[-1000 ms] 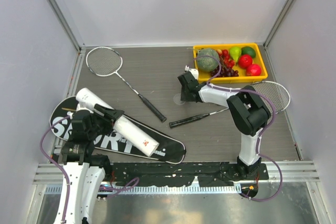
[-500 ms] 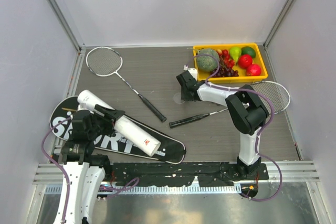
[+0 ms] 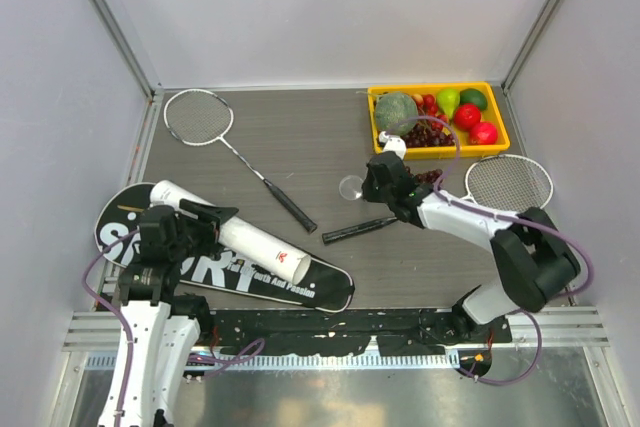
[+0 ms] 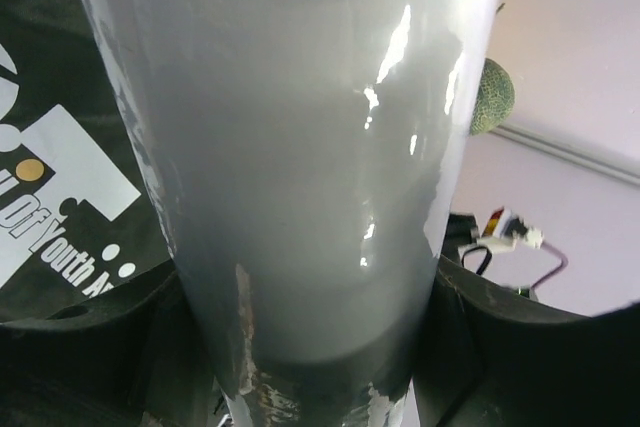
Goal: Pack up the badminton gear
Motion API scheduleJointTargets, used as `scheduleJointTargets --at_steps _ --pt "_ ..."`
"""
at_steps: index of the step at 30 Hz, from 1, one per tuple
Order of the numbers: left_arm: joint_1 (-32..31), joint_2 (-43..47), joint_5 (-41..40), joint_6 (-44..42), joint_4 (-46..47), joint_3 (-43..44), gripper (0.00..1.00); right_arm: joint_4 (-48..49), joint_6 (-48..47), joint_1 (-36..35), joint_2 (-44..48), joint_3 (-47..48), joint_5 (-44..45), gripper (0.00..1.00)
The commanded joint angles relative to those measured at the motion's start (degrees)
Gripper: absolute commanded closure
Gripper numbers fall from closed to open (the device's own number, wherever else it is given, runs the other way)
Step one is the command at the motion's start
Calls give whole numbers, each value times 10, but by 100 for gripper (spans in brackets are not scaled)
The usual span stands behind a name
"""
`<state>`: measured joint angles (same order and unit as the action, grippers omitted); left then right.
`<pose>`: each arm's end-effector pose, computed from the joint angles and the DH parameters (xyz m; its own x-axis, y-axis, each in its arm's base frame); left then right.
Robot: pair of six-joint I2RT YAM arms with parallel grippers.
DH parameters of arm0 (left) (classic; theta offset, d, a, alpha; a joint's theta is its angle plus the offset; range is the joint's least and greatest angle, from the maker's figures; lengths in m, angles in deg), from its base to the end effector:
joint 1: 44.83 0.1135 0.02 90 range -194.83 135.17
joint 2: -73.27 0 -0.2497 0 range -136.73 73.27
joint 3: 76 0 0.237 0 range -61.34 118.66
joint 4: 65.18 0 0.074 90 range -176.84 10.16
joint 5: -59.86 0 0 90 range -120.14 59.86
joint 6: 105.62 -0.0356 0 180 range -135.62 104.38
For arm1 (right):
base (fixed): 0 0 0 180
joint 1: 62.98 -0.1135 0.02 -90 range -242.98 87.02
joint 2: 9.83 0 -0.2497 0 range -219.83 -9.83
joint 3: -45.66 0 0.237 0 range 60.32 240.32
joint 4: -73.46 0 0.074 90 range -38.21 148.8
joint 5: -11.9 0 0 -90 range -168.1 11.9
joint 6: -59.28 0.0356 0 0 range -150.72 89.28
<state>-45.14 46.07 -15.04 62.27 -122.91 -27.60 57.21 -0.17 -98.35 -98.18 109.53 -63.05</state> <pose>0.1059 -0.0098 0.2488 -0.3346 -0.9422 -0.0170 -0.5370 0.2055 -0.8182 0.2587 0.1723 0.1942 -0.6608 0.1329 -0.7387 -0.0728 0.9682 0.2393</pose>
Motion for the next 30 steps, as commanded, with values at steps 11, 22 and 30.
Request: scheduleJointTargets --at_steps 11,22,30 --pt "0 -39 19 103 74 -9 100 295 55 1 370 -284 -188 95" --pt "0 -45 31 159 52 -23 100 417 8 -119 504 -336 -204 95" --pt "0 -39 30 169 44 -22 100 466 -45 -243 451 -314 -103 95"
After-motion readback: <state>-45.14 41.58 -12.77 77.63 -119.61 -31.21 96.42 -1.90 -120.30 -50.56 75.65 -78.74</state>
